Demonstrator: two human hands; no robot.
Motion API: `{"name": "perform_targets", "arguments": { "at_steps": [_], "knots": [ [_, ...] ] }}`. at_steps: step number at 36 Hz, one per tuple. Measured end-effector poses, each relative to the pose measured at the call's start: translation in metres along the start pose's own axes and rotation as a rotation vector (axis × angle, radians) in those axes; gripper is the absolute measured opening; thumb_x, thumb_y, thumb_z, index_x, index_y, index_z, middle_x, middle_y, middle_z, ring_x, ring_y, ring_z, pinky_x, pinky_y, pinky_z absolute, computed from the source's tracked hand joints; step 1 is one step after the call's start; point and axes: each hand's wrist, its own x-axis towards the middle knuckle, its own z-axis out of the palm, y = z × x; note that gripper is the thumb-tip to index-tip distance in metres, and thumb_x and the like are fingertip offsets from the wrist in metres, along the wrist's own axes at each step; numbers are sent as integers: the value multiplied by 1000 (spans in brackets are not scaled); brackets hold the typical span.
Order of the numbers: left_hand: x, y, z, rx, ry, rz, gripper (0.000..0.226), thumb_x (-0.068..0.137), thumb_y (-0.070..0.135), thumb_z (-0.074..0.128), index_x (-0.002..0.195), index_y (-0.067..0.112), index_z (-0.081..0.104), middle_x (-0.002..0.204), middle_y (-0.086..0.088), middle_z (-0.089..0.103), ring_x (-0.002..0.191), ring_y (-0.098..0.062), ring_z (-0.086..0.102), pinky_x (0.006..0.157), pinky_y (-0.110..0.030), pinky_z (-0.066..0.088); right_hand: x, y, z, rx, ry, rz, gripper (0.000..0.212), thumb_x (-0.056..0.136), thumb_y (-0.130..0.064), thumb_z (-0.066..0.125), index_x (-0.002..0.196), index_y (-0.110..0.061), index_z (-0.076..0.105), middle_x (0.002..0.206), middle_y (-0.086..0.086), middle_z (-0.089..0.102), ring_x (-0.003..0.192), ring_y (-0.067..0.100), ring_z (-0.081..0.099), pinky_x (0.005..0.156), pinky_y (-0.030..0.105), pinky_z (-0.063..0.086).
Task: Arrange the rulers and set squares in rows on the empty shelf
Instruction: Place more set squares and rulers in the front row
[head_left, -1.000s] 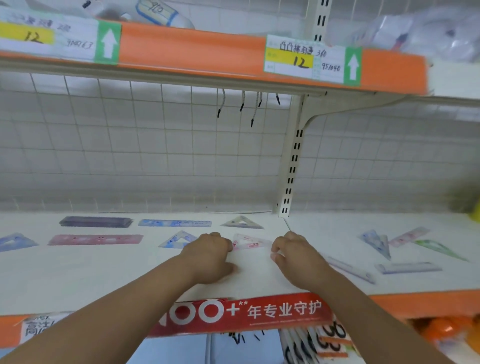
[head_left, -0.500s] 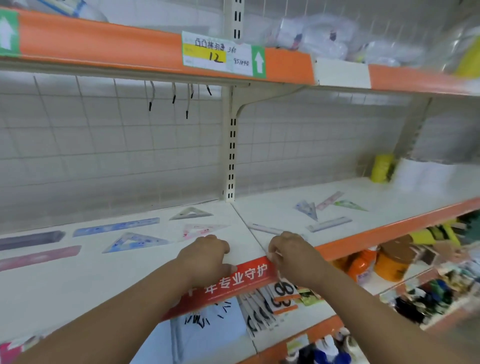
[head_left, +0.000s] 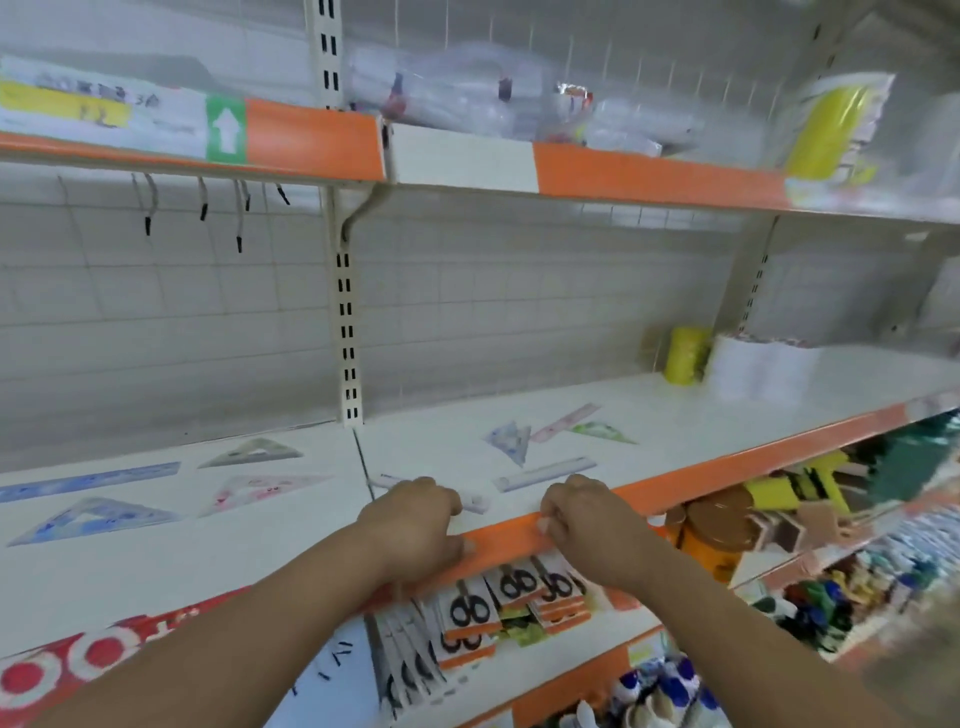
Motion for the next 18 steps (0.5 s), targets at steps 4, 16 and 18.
{"name": "perform_targets", "arguments": {
  "at_steps": [4, 16, 18],
  "knots": [
    [17, 34, 6, -24, 26, -39, 50, 91, 51, 52, 131, 23, 51, 128, -3, 48, 120, -21, 47, 99, -35, 43, -1, 43, -5, 10, -12, -26, 23, 99, -30, 44, 109, -14, 57, 105, 4, 50, 105, 22, 48, 89, 33, 42],
    [55, 102, 14, 11, -16, -102, 48, 91, 52, 52, 128, 20, 53, 123, -6, 48, 116, -22, 47, 97, -37, 44, 9, 126, -4, 59, -23, -89, 17, 98, -21, 40, 102, -18, 56, 99, -1, 49, 95, 16, 48, 84, 29, 43],
    [63, 103, 13, 17, -13, -111, 51, 91, 52, 51, 130, 21, 51, 126, -5, 47, 118, -22, 46, 98, -37, 44, 15, 131, -3, 92, -30, -84, 16, 98, -20, 39, 99, -21, 54, 98, -3, 47, 95, 14, 46, 81, 27, 42]
  ]
}}
